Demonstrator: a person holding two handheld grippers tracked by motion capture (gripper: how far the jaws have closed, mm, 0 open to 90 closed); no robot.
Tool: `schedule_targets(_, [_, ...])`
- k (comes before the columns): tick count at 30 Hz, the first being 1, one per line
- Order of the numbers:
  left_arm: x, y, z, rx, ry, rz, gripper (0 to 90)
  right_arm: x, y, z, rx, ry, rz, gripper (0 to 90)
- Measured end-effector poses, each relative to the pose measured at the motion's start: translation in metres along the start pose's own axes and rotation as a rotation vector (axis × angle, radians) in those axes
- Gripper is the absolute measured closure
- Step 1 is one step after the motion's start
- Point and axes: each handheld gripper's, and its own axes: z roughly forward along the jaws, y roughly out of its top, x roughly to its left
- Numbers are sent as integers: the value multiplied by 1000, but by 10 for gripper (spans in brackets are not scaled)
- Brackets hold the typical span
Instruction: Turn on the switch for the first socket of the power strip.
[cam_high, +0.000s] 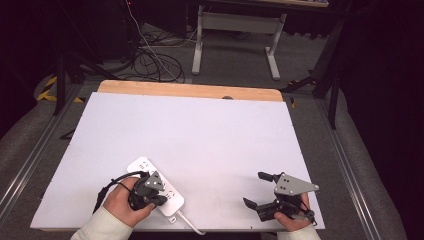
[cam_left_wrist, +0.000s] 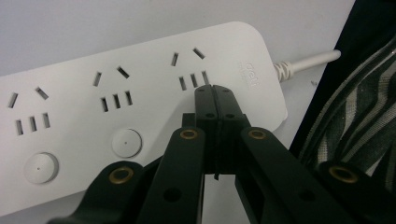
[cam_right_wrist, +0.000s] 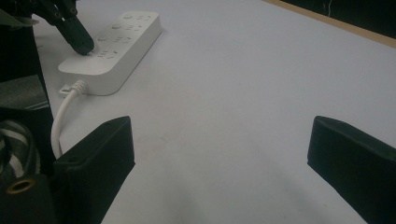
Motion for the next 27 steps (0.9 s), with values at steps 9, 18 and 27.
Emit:
schedule_targets(9, [-3,2,-12,-83,-2,-4,900,-2,-1,-1,0,-5,4,78])
schedule_targets(18, [-6,3,-25,-110,12,6,900,-2,-1,-1,1,-4,2,78])
schedule_targets(27, [-3,1,-33,-134,24,13,900,-3,-2,0,1,-4,3,78])
